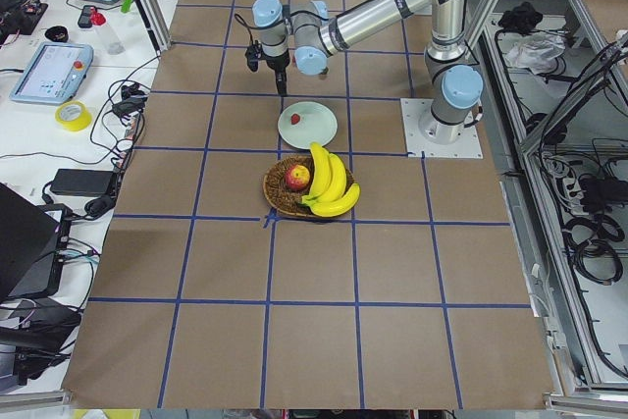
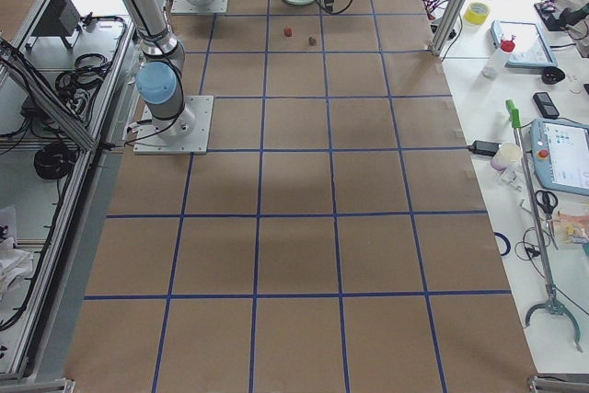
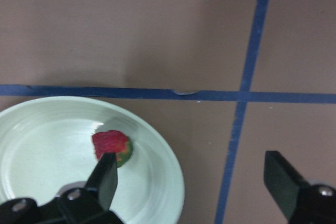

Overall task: Collect all strawberries into plate
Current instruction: 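Reach the left gripper to the next strawberry and grasp it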

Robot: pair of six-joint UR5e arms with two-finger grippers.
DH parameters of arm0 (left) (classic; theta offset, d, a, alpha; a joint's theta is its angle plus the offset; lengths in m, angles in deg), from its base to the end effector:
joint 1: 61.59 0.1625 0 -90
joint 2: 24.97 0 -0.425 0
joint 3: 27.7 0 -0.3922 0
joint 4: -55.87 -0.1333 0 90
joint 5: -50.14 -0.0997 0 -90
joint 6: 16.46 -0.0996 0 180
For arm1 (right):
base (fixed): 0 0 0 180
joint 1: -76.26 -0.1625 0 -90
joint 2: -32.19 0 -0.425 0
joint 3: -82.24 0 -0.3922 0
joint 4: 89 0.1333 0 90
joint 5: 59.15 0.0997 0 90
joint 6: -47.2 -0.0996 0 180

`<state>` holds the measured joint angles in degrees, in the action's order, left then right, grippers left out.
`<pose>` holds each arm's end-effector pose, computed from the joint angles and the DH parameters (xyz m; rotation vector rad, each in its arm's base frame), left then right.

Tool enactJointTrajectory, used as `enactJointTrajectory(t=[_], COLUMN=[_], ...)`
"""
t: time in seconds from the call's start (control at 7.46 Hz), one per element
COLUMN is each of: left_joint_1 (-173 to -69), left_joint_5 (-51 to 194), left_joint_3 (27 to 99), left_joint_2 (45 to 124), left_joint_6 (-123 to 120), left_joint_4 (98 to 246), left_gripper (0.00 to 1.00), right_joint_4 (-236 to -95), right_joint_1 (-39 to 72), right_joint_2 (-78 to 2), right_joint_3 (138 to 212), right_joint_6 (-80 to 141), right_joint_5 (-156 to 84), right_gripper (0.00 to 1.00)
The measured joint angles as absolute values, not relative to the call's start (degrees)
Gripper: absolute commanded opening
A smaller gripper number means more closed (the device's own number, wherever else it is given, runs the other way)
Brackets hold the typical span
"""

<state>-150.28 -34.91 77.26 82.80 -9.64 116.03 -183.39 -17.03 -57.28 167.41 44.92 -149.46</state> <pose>-0.1292 -0.5573 0.2510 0.2200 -3.0487 -0.0834 0.1617 -0.5002 0.5335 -0.0269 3.1305 -0.2380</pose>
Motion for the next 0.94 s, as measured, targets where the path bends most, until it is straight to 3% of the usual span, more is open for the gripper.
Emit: enactJointTrajectory(t=[0.67,0.94], left_joint_1=[-161.5,-163.2], left_joint_5=[-25.8,-25.8], left_joint_3=[77.2,77.7], left_joint_2=[88.1,90.7], left_joint_6=[19.2,23.6], left_joint_4=[105.2,103.2], left_gripper=[0.99,0.68], right_joint_4=[-183.4,-183.4], right_joint_1=[-17.0,-17.0], right_joint_2=[-57.3,-57.3], right_joint_3=[167.4,167.4], right_joint_6=[45.0,45.0], right_joint_5=[-149.6,-149.6], right_gripper=[1.00,1.00])
